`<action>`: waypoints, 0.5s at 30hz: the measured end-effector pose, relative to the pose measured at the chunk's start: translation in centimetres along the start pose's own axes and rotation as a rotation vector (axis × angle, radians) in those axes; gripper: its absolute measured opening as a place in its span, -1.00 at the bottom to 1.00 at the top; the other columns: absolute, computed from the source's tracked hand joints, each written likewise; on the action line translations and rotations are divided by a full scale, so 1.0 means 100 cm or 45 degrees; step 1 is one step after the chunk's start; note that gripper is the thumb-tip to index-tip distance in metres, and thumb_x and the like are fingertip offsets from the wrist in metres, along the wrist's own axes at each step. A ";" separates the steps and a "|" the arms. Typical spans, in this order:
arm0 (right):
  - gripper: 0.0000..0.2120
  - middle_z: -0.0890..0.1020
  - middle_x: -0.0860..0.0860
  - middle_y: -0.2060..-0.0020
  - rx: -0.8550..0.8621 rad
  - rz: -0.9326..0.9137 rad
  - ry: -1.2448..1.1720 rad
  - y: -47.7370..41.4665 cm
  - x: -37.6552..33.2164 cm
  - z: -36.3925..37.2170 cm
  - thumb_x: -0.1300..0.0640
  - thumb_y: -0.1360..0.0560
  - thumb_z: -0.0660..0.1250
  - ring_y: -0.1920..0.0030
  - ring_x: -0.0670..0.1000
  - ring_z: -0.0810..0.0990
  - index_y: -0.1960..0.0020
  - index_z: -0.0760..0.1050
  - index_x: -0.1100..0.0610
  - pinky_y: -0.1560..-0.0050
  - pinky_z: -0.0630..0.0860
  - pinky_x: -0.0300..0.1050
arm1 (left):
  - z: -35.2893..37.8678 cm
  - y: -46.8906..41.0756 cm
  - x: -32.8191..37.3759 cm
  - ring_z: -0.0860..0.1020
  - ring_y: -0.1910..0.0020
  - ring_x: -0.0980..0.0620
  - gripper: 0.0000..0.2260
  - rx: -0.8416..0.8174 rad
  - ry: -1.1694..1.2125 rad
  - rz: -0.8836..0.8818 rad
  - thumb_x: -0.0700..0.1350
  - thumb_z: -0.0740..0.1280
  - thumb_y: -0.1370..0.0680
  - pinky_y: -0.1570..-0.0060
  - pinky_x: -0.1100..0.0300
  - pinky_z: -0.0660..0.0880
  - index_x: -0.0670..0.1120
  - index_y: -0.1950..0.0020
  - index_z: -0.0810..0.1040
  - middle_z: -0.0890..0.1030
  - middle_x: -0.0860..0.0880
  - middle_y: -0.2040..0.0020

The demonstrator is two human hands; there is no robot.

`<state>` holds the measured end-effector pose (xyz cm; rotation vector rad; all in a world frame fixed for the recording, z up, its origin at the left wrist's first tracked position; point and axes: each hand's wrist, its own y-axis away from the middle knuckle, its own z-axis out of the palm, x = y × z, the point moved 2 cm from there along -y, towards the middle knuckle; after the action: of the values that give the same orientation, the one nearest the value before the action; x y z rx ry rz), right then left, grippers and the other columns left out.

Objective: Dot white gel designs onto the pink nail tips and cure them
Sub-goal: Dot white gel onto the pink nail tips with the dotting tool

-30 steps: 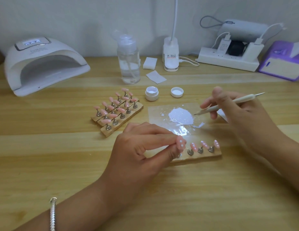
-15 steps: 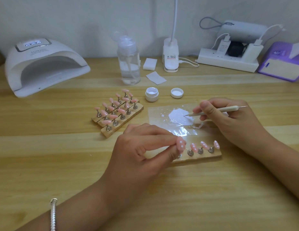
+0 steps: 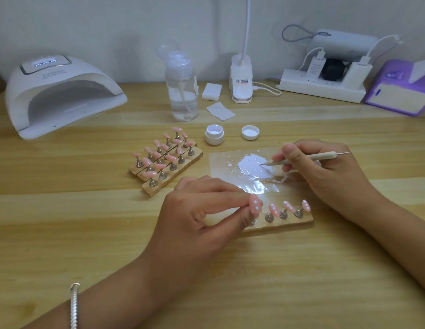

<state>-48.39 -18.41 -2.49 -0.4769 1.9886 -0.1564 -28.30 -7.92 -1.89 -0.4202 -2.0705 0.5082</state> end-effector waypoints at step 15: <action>-0.78 0.72 -0.10 0.19 0.171 -0.121 -0.182 0.007 -0.026 -0.003 -0.03 -0.61 0.26 0.06 -0.20 0.65 0.04 0.67 -0.03 0.03 0.43 -0.43 | 0.001 0.000 0.001 0.64 0.08 0.16 -0.91 -0.021 -0.002 -0.009 0.00 0.44 -0.50 -0.01 -0.01 0.44 0.06 0.13 0.74 0.69 0.18 0.15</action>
<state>-47.86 -16.79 -0.36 -0.4826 1.8037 -0.3052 -28.40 -7.94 -1.87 -0.4218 -2.0782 0.4879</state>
